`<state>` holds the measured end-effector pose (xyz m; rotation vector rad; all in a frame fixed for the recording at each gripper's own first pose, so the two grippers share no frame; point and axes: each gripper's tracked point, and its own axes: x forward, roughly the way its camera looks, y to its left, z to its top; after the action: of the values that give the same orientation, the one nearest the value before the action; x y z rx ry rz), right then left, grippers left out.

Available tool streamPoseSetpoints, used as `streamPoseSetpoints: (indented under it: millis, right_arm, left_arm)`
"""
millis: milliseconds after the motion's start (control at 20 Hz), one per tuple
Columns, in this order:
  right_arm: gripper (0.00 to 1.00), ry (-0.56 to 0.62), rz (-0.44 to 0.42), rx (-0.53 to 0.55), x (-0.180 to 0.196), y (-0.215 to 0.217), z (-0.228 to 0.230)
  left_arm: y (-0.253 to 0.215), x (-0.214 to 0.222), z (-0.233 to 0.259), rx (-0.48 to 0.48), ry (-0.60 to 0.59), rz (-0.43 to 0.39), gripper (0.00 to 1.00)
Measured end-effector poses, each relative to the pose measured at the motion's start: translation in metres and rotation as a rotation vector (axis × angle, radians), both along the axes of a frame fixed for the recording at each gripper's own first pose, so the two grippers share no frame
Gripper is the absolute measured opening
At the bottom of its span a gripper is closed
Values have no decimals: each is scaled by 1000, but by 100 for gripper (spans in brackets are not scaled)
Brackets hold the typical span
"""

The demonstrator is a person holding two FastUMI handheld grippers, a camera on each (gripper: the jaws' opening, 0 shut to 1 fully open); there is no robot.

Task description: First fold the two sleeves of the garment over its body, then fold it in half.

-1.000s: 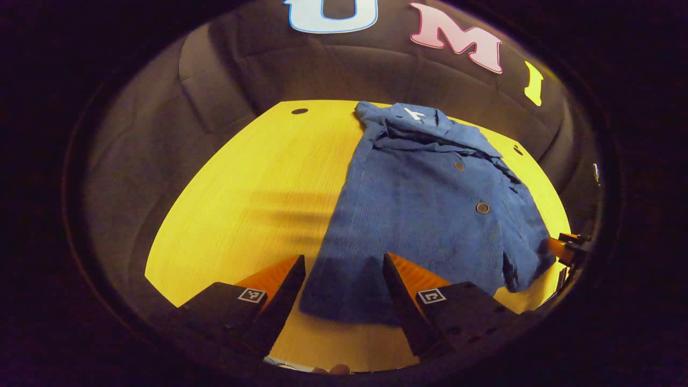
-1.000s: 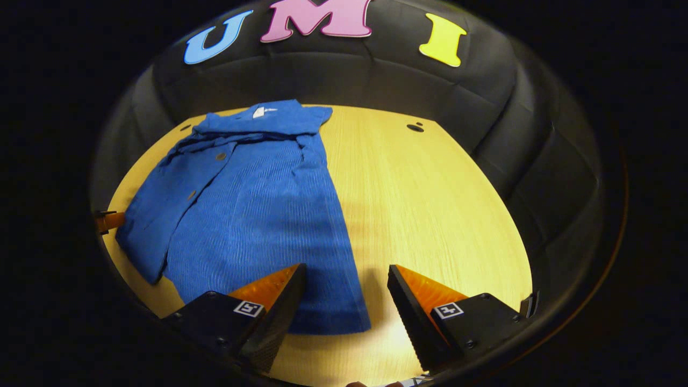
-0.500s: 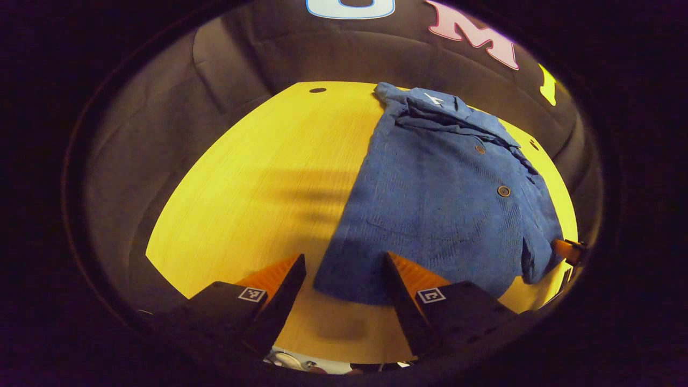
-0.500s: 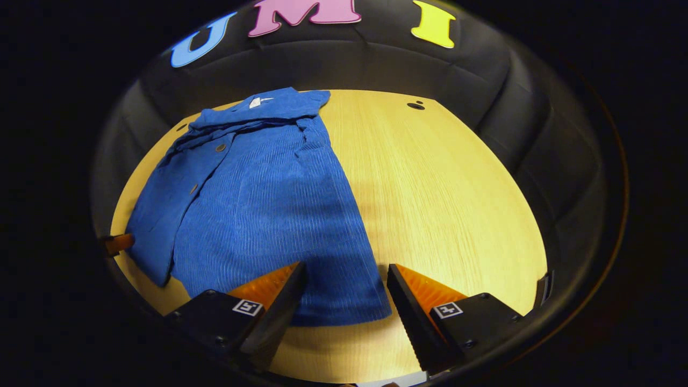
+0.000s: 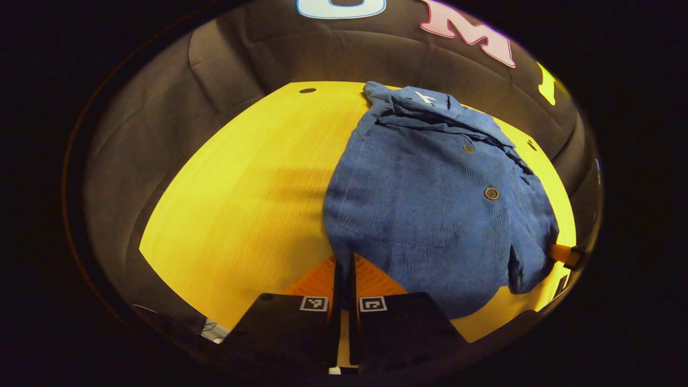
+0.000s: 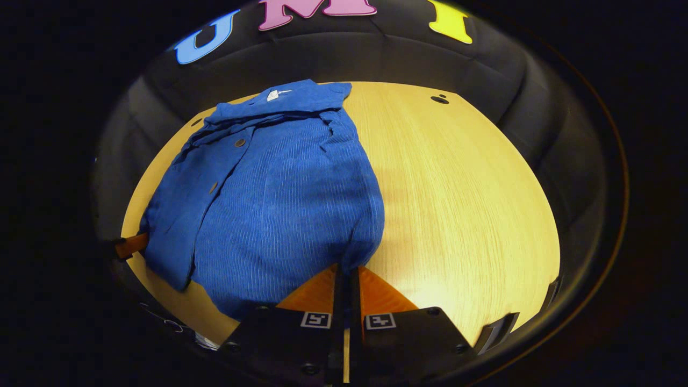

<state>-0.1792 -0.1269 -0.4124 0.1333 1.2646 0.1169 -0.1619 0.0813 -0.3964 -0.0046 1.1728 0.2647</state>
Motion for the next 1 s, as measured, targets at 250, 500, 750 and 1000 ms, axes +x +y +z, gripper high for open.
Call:
streamPoseSetpoints:
  millis: [250,500,750,1000]
  right_arm:
    - [5,36,-34,117,1,3,1]
    - [5,-17,-66,129,35,3,17]
    - [5,-140,-39,176,99,15,55]
    - [0,-323,-57,212,184,24,91]
  left_arm:
    - [-15,6,0,-109,-6,12,0]
    - [-28,34,27,-182,-61,42,0]
    - [-37,106,67,-182,-217,-13,0]
    - [-49,183,89,-210,-372,-31,1]
